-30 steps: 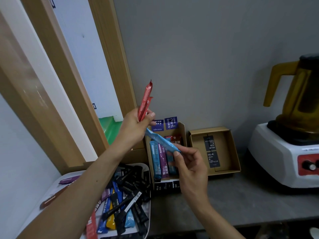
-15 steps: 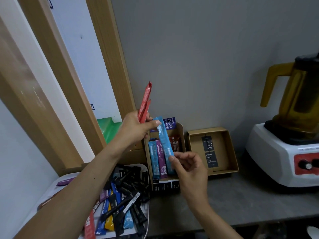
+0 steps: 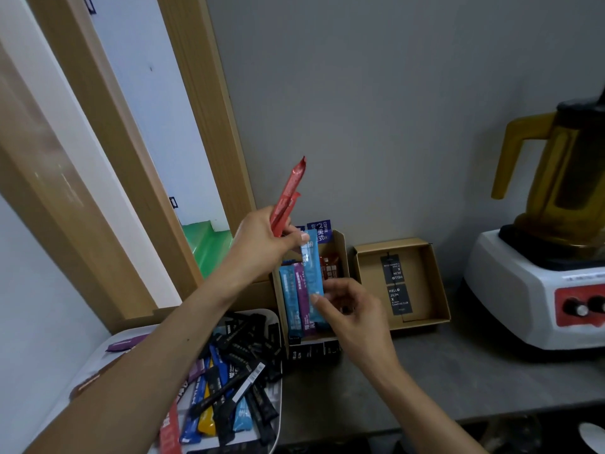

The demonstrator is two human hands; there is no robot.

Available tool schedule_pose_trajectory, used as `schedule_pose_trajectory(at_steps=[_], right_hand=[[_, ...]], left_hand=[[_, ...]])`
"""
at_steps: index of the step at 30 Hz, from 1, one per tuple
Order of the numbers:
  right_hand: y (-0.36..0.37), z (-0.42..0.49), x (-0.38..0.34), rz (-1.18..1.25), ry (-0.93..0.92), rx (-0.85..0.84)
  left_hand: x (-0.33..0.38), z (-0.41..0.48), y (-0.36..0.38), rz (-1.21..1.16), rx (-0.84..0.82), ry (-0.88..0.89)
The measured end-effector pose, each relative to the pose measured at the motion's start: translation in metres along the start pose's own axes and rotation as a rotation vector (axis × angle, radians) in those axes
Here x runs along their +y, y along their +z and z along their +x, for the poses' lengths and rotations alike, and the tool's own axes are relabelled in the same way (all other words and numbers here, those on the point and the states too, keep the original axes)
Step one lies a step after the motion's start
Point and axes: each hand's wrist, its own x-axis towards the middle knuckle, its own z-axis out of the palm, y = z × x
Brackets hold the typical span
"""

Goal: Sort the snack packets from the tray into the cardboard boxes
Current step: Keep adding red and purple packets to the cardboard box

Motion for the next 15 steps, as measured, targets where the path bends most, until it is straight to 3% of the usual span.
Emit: schedule_pose_trajectory(at_steps=[8, 10, 15], right_hand=[[0.009, 0.003, 0.013, -0.631, -0.105, 0.123], [0.014, 0.006, 0.015, -0.762, -0.096, 0.091], [0.034, 0.01, 0.024, -0.984, -0.048, 0.027]], left_hand=[[-0.007, -0.005, 0.01, -0.059, -0.009, -0.089], [-0.005, -0.005, 0.008, -0.185, 0.032, -0.154], [-0.004, -0.012, 0.009, -0.749, -0.059, -0.316]])
